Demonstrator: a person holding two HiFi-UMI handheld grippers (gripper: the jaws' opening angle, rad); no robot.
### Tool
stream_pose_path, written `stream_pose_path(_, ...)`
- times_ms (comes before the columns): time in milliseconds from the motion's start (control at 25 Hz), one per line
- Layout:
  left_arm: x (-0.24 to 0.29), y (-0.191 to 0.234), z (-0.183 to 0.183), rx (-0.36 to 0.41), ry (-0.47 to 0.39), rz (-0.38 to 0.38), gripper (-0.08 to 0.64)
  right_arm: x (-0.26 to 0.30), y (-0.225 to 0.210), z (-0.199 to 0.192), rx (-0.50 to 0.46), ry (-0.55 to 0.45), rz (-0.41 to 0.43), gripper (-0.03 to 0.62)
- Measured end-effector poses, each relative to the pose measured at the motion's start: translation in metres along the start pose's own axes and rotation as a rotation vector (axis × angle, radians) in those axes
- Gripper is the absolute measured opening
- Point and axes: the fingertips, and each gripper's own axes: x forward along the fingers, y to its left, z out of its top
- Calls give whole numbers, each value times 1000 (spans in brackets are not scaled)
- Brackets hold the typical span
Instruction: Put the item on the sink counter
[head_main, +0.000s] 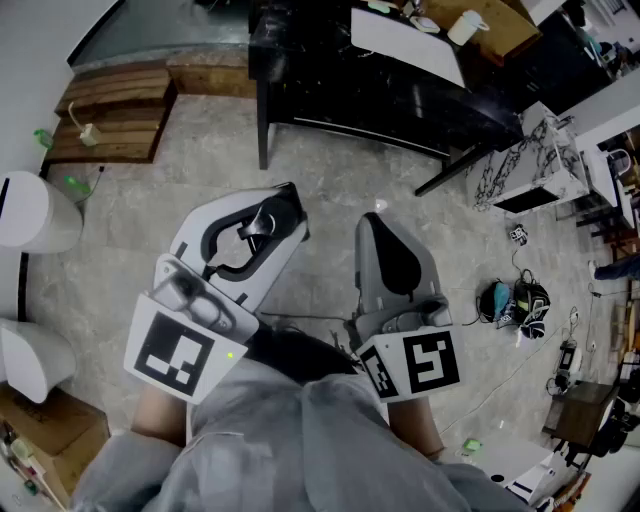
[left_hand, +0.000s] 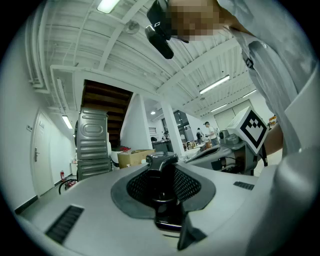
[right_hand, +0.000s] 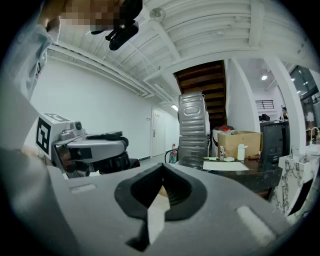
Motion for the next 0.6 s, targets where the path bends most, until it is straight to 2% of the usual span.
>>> stream_pose_path(600,-13,12,-3,-4,-17,-16,94,6,13,1,17,-4,-32,-3)
